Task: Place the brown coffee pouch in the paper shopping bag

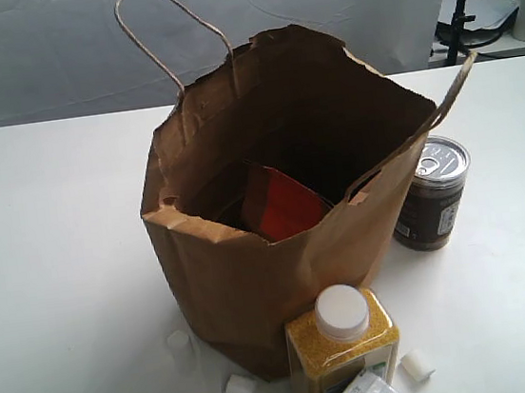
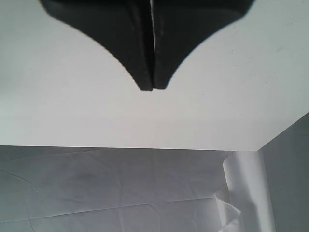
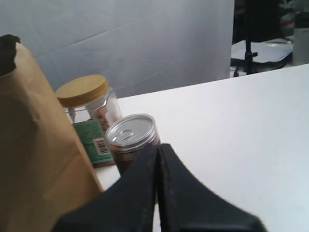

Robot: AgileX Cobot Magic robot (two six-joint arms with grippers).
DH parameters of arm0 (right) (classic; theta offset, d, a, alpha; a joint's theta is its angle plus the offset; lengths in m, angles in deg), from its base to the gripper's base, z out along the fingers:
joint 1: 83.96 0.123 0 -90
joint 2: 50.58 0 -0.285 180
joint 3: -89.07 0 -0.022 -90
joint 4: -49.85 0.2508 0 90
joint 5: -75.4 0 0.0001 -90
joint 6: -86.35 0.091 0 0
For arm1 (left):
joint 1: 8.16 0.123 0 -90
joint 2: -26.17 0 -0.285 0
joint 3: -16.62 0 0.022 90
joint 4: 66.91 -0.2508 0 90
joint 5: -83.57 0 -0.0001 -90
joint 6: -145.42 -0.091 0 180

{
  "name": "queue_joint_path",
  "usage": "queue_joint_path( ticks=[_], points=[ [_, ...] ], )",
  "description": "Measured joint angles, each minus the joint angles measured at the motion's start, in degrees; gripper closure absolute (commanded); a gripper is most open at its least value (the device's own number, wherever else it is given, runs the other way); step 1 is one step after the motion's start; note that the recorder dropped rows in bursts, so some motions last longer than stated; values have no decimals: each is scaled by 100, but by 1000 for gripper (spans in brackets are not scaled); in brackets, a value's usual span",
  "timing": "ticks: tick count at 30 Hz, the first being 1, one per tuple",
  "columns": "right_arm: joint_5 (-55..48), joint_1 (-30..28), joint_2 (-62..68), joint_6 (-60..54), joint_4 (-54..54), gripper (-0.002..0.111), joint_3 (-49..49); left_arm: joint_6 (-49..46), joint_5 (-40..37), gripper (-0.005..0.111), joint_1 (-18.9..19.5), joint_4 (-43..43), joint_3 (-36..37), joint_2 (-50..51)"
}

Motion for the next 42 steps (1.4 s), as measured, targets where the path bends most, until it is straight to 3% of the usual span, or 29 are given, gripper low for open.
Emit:
queue_joint_path(
  ticks=[6, 17, 23, 42],
  points=[
    [305, -455, -851, -1230, 463, 108, -547, 0, 0, 107, 0, 0, 0, 0],
    [341, -490, -921, -1756, 552, 108, -558, 0, 0, 107, 0, 0, 0, 0],
    [341, -490, -921, -2372, 1121, 108, -558, 0, 0, 107, 0, 0, 0, 0],
    [341, -490, -921, -2456, 869, 108, -558, 0, 0, 107, 0, 0, 0, 0]
  ],
)
